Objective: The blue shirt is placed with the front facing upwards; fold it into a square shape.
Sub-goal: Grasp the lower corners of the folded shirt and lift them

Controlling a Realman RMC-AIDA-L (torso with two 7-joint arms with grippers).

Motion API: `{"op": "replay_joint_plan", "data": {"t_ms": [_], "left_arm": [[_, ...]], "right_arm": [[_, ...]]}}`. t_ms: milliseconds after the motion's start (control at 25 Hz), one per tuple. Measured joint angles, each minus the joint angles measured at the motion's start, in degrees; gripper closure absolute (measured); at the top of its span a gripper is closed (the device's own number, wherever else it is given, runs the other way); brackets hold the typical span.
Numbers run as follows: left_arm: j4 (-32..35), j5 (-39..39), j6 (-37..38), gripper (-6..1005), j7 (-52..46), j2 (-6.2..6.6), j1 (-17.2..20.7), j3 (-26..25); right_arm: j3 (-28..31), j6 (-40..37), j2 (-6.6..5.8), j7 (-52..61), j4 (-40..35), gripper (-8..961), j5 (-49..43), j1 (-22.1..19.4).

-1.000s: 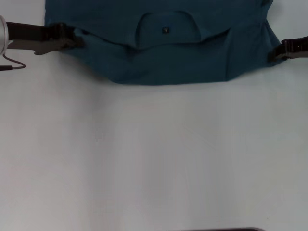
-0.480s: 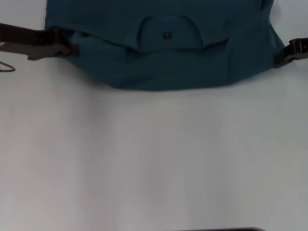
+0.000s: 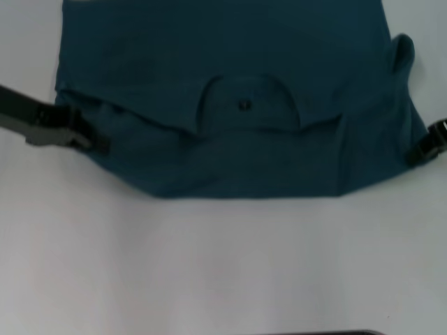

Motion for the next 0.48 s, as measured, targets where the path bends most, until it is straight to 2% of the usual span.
{"op": "replay_joint_plan", "data": {"t_ms": [80, 200, 320, 480], "left_arm": [[-0.28, 0.42, 1.16, 967, 0.0, -0.1, 0.25, 0.08], [-1.51, 3.36, 6.82, 966, 0.35, -0.6, 1.49, 1.11], [-3.11, 6.04, 10.12, 966, 0.57, -0.9, 2.76, 1.92], [-4.34, 7.83, 13.81, 965, 1.03, -1.01, 4.41, 2.84]], "right_arm": [[-1.23, -3.46, 0.9, -0.23, -2.91, 868, -0.26, -1.02], [-3.36, -7.92, 2.18, -0.28, -7.63, 869, -0.4, -3.08], [-4.54, -11.68, 2.76, -0.42, -9.93, 869, -0.82, -4.86], [-5.96, -14.25, 2.88, -1.07, -9.72, 870, -1.39, -6.57]]}}
